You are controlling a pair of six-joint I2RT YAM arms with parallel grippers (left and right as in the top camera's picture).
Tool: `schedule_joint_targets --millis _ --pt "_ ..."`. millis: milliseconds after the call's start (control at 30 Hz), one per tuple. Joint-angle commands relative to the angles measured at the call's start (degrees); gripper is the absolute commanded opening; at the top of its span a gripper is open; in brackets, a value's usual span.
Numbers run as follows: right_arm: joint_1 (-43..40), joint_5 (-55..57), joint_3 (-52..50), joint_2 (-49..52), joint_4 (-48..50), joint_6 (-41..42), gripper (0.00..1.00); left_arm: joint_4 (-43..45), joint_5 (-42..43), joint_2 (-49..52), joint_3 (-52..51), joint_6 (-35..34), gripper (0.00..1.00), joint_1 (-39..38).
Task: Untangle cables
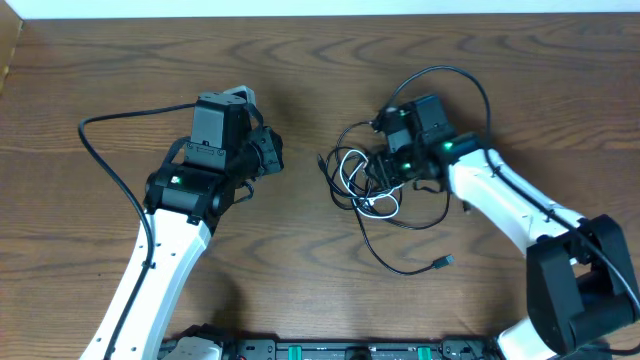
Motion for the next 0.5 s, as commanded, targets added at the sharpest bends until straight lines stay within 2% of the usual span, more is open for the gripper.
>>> schedule_joint_targets --millis 0,33,133,233,333,400,433,467 --pt "-3.69 -10.62 0.66 0.26 -2.47 -10.36 0.50 -0.24 -0.57 0.35 0.46 0.09 0.35 0.13" --pt "-4.52 -12.31 0.66 0.26 -4.15 -13.84 0.53 -0.22 -0.57 0.35 0.46 0.07 0.35 0.13" --pt "-4.28 -10.88 0.02 0.42 -10.54 -24.72 0.53 -0.22 -0.57 0.35 0.44 0.07 0.35 0.13" --pt "-2.49 -3.52 -1.77 1.25 -7.63 -24.90 0.51 -0.26 -0.57 0.35 0.44 0.07 0.35 0.13" --pt "-2.21 -0.70 -2.67 4.13 -2.64 -24.83 0.47 -0.39 -0.57 0.35 0.44 0.07 0.35 0.13" --pt "-1.88 -1.09 -2.67 6.21 -0.44 -24.59 0.35 -0.37 -0.57 0.35 0.44 0.07 0.35 0.13" --pt "-1.75 -1.09 -2.64 6.40 0.87 -22.88 0.12 -0.37 -0.57 0.35 0.44 0.07 0.35 0.13" --pt "-1.79 -1.09 -2.38 5.86 1.36 -21.03 0.01 -0.37 -0.57 0.35 0.46 0.07 0.35 0.13"
